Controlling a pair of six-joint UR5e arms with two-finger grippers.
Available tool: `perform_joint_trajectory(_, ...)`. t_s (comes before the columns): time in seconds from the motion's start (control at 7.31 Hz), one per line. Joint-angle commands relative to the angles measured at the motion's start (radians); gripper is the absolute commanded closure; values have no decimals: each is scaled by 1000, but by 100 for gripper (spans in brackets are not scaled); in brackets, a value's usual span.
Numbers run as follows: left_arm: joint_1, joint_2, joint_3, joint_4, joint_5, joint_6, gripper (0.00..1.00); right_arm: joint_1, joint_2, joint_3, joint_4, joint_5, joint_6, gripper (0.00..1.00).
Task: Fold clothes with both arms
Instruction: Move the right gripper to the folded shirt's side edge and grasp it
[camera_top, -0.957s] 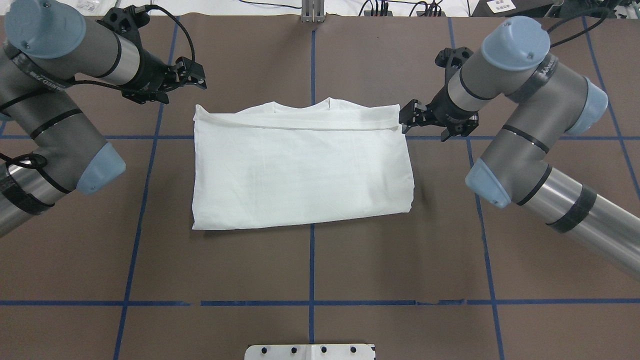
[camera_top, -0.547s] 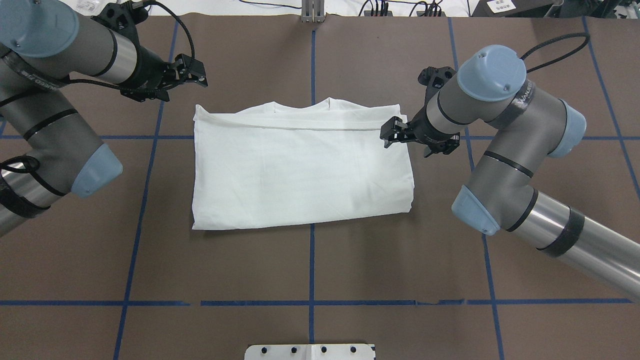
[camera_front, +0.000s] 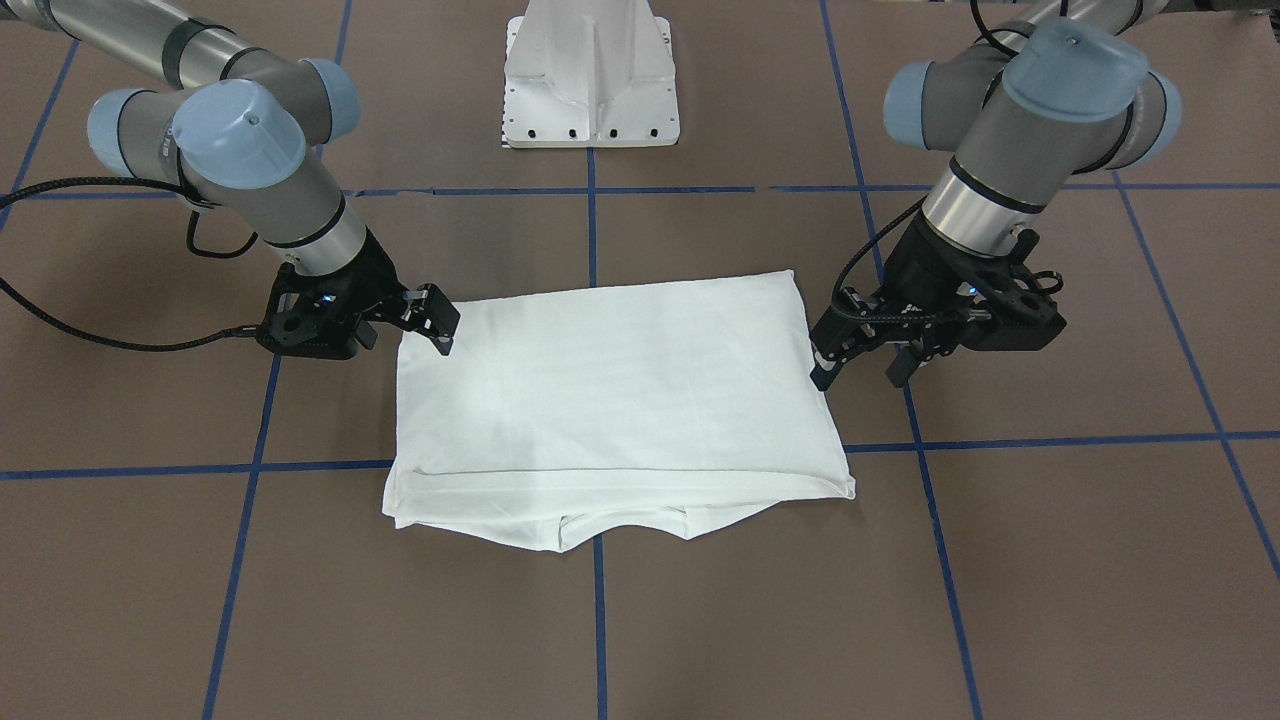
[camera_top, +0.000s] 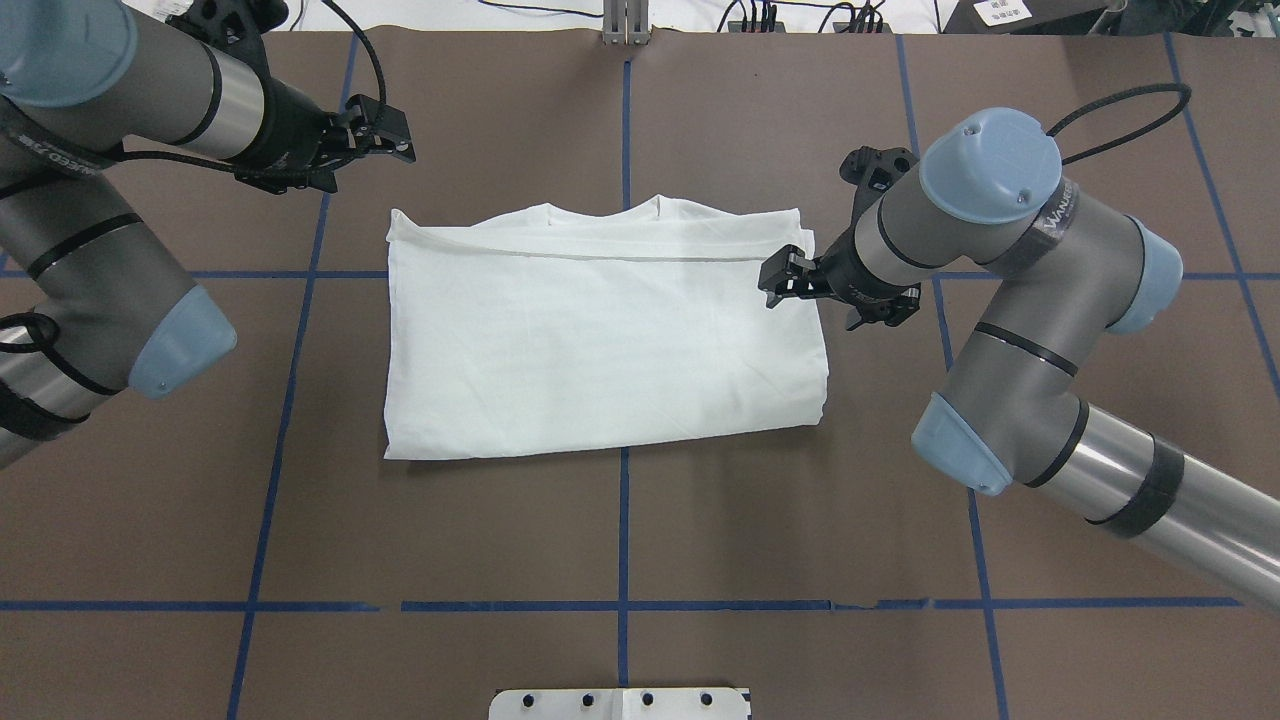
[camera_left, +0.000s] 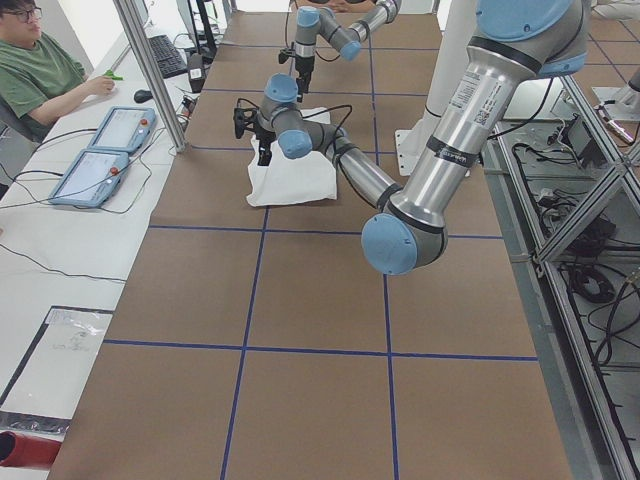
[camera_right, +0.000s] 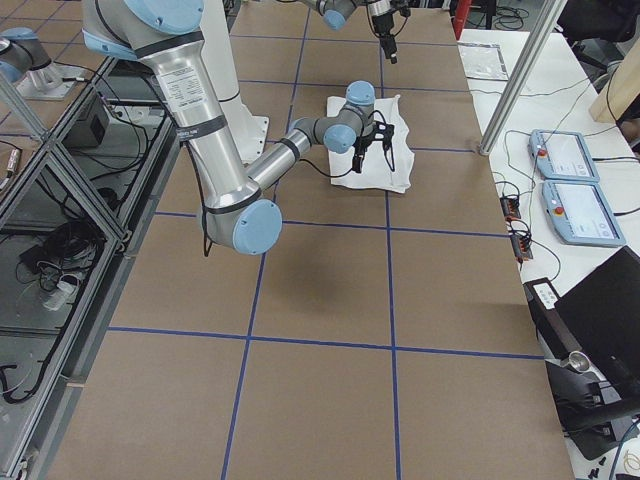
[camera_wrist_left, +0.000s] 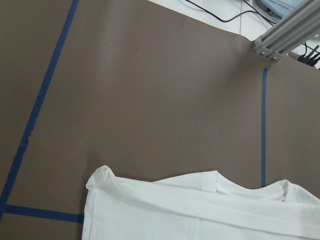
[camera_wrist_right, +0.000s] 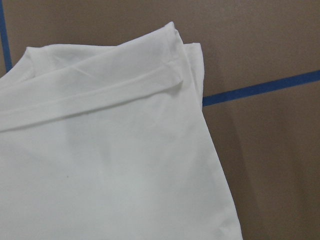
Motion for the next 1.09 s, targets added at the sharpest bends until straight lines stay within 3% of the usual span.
perform_joint_trajectory(0.0, 1, 0, -6, 2, -3, 0, 0, -51, -47, 17, 5, -26, 15, 0)
perform_joint_trajectory(0.27, 2, -3, -12, 21, -8, 0, 0, -142, -76, 8, 5, -138, 14, 0)
perform_joint_trajectory(0.55, 2, 0, -4, 22, -9, 3, 0, -167, -66, 12, 7, -140, 60, 2)
perform_joint_trajectory(0.68, 2, 0, -3, 22, -9, 3, 0, -167, -64, 29, 3, -135, 60, 21)
perform_joint_trajectory(0.82, 2, 2, 3, 22, -9, 3, 0, -167, -66, 34, 3, -131, 66, 63)
perform_joint_trajectory(0.96, 2, 0, 3, 22, -9, 3, 0, -166, -69, 31, 3, -129, 66, 91)
